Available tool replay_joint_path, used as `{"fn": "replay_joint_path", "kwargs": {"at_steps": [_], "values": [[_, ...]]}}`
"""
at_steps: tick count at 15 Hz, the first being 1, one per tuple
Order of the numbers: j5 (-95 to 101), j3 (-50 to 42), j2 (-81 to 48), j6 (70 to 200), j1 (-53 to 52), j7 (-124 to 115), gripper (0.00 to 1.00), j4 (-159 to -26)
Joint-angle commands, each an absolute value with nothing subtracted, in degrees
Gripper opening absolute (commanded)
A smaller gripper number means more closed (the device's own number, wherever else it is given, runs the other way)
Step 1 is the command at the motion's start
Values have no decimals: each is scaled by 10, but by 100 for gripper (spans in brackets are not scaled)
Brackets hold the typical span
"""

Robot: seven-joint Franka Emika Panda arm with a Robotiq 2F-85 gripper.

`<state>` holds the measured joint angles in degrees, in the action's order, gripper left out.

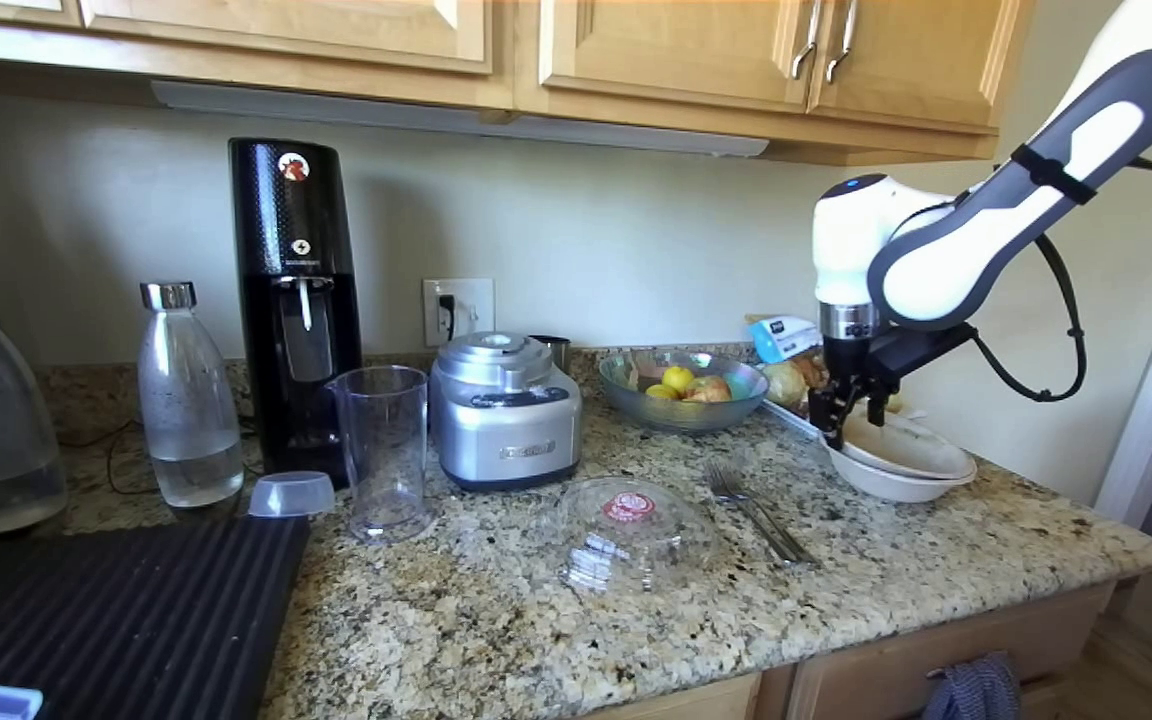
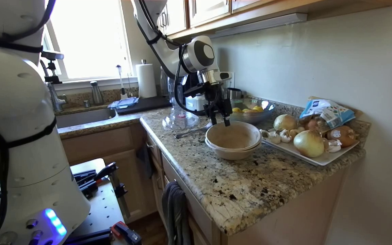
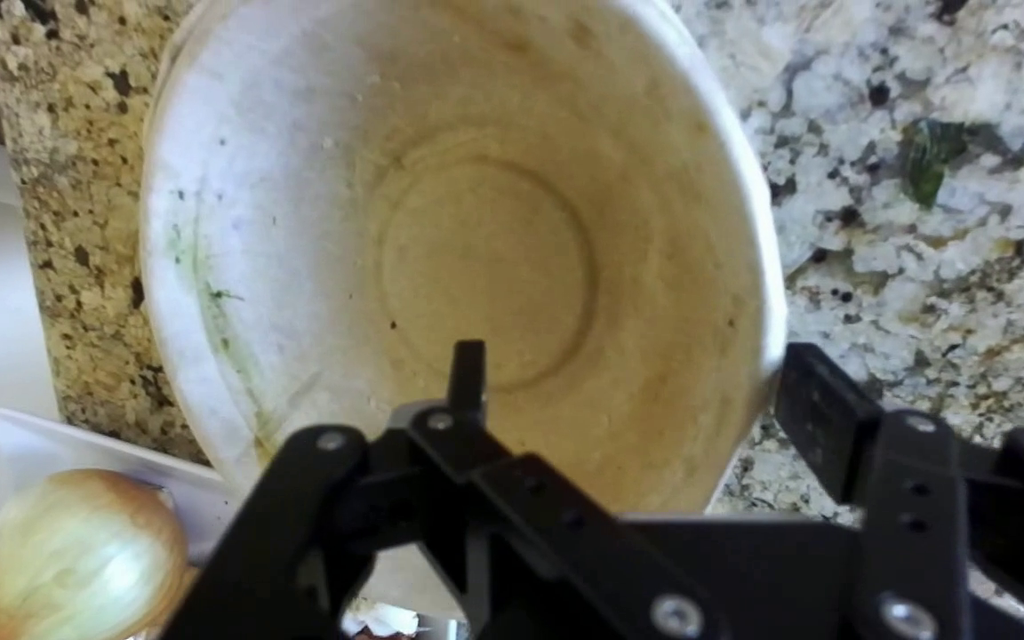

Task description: Pick up the fork and put it on the table, pick up the other fork and put it on the table then pick up the bowl and put it on the table.

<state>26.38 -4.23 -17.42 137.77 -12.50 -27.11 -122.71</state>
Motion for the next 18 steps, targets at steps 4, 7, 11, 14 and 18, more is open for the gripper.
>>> {"fn": "replay_joint_path", "kwargs": {"at_steps": [4, 7, 11, 14, 18], "values": [[264, -39, -172, 1360, -121, -279, 34, -1228], [261, -38, -171, 1362, -119, -276, 15, -1230], [265, -41, -174, 1360, -119, -278, 4, -1231], [270, -44, -174, 1354, -119, -282, 7, -1231], [308, -52, -164, 1355, -131, -314, 7, -1236]]}}
